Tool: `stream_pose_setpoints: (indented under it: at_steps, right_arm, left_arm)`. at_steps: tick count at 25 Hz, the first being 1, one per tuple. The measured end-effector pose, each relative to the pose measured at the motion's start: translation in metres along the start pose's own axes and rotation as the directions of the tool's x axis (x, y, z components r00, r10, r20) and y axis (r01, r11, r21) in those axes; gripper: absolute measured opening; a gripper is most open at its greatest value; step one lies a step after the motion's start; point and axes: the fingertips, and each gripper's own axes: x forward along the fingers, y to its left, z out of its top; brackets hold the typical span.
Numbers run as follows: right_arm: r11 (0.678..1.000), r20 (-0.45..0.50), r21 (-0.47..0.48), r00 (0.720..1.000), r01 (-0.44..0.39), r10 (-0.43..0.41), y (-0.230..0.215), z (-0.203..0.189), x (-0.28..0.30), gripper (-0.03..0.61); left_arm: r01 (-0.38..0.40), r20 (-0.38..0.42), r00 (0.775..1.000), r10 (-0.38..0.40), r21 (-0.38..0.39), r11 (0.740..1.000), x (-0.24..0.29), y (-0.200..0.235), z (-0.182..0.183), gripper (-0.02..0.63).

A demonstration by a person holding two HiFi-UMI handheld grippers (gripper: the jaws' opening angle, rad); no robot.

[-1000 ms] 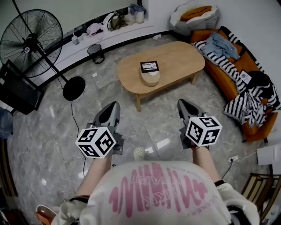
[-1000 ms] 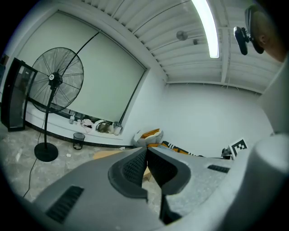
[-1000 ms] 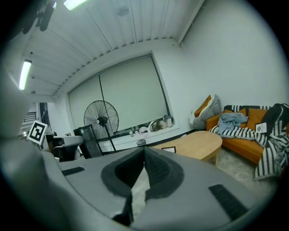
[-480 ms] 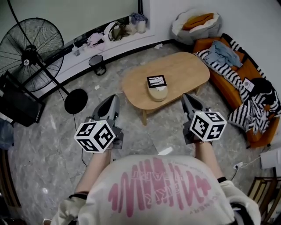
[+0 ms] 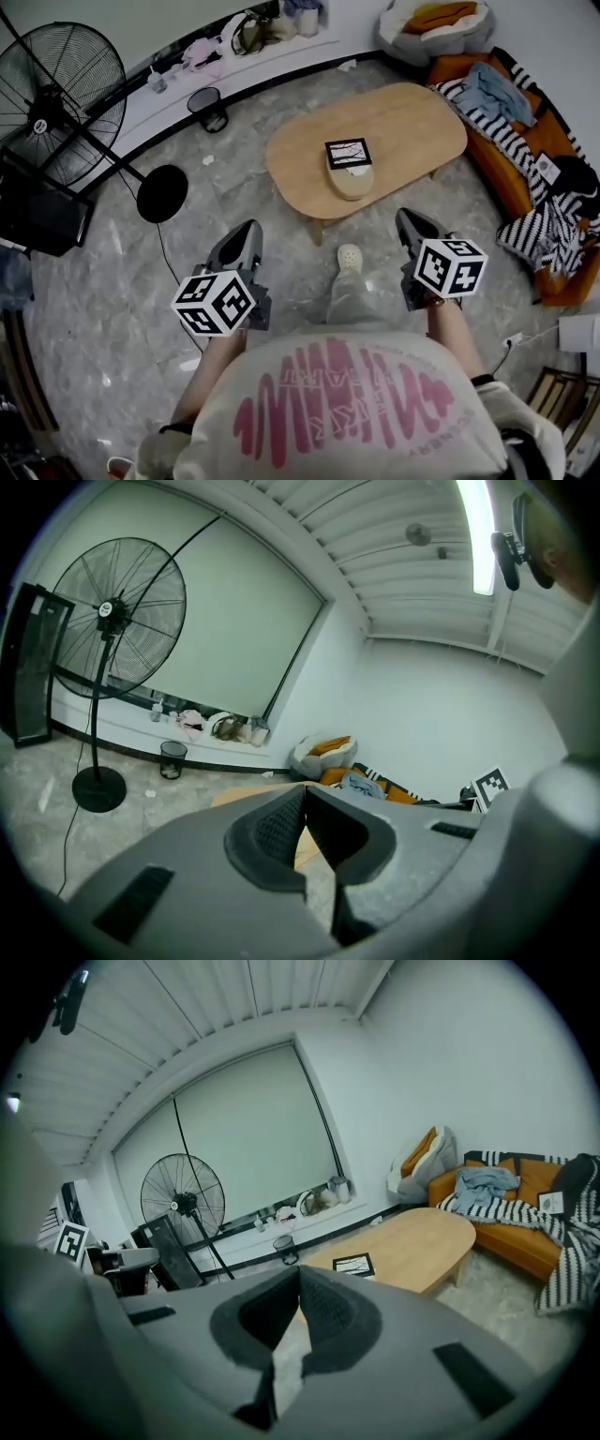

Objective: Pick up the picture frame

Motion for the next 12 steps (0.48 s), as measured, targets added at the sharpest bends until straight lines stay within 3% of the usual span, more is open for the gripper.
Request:
stream_pose_setpoints:
  at_steps: [4,9,12]
  right_arm:
    - [0.998,-0.050,0.049,0.998,-0.034,0.037,-0.017,0.000,0.043,0.006]
    - [0.995,-0.096,0.080,0.993,-0.062,0.070,-0.049,0.016,0.109,0.005]
    - [0.991,-0.125,0.105,0.988,-0.080,0.094,-0.067,0.032,0.158,0.006]
  left_arm:
    - [-0.030,0.002,1.000,0.031,-0.039,0.999,0.023,0.021,-0.001,0.005]
    - [-0.031,0.057,0.998,0.029,0.025,0.999,0.072,0.033,0.019,0.005]
    - [-0.059,0.047,0.997,0.060,-0.016,0.998,0.112,0.050,0.030,0.005]
